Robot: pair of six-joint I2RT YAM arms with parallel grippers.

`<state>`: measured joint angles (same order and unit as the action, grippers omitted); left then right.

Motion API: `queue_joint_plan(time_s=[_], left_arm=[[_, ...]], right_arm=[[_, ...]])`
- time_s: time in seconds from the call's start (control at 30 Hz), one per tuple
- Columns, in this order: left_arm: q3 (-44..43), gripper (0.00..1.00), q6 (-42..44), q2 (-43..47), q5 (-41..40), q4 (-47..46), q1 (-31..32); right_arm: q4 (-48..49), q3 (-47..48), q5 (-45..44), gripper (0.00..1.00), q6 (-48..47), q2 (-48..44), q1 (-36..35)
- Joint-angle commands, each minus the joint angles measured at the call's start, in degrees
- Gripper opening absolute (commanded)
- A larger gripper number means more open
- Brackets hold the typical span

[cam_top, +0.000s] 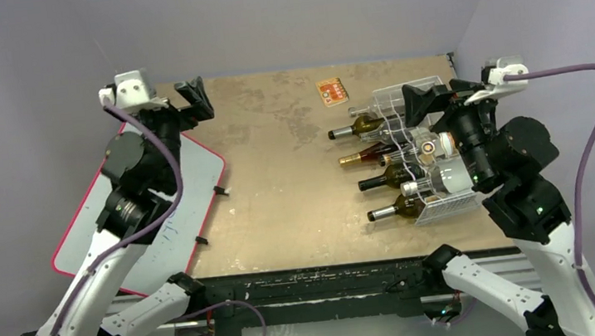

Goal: Take the wine bottle off the wine rack

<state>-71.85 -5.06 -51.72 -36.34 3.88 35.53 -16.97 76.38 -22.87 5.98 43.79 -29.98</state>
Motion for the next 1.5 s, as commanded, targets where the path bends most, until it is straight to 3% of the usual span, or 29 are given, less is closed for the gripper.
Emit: queue_joint_plan(time_s=[0.0, 0.27, 0.6, 0.77, 0.9, 1.1, 1.37, 1.47], left_arm=[[1.3, 0.99, -4.9, -3.1, 7.8, -3.6, -4.5], [2.4, 0.96, -9.5, -10.6, 17.0, -4.6, -7.9], [2.2, 0.96, -10.7, -15.8, 22.2, -4.7, -5.2], [2.3, 0.96, -10.1, -16.5, 21.1, -4.7, -2.8], [2.6, 0.96, -9.1, -17.0, 19.1, -5.0, -0.8], [2.4, 0.95, -6.6, -18.7, 15.2, -4.6, 2.9], [2.2, 0.95, -4.8, -20.1, 12.7, -4.3, 6.4], [2.1, 0.95, -4.9, -20.2, 12.4, -4.2, 6.9]], right_arm=[[3.8, -1.4, -1.5, 1.0, 2.1, 1.9, 1.3], [1.5, 0.6, -5.4, 1.0, 5.7, 10.2, 2.9], [-3.3, 3.7, -4.5, 1.0, 11.7, 21.5, 3.9], [-7.8, 4.7, -1.4, 1.0, 18.2, 24.5, 4.0], [-8.9, 4.9, 4.4, 1.0, 17.6, 25.4, 4.1], [-14.3, 6.3, 2.6, 1.0, 20.1, 28.0, 4.6], [-17.7, 8.7, 7.7, 1.0, 23.3, 31.3, 12.1], [-17.3, 10.4, 5.4, 1.0, 27.9, 33.5, 13.3]])
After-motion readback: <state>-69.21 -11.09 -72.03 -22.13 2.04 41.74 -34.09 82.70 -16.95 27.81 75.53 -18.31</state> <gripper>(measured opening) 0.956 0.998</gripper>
